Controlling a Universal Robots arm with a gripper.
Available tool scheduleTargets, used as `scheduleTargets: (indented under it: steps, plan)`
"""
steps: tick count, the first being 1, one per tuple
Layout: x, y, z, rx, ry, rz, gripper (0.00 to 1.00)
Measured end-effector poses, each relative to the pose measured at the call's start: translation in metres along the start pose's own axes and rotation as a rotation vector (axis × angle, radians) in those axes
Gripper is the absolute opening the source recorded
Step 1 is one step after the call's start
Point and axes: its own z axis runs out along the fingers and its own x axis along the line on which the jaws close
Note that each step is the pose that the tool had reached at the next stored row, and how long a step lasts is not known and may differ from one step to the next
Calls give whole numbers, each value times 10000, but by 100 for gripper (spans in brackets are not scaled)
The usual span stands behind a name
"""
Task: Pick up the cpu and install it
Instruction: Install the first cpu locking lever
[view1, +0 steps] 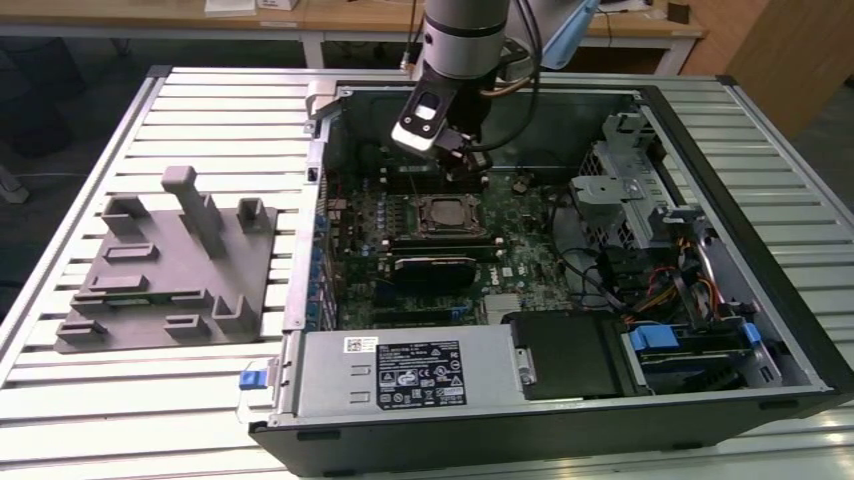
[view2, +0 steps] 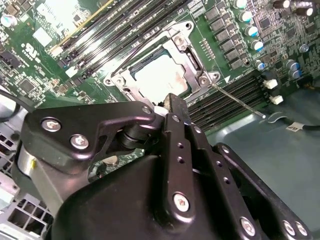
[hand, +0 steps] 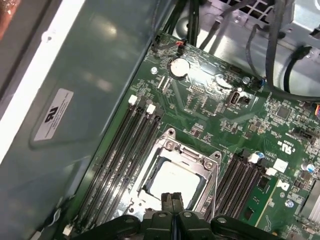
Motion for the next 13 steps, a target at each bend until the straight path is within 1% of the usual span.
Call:
scheduleTargets:
  steps: [3, 13]
  plan:
    - [0, -1, 0, 4, 7, -236, 11]
    - [0, -1, 0, 22, 37, -1257, 11]
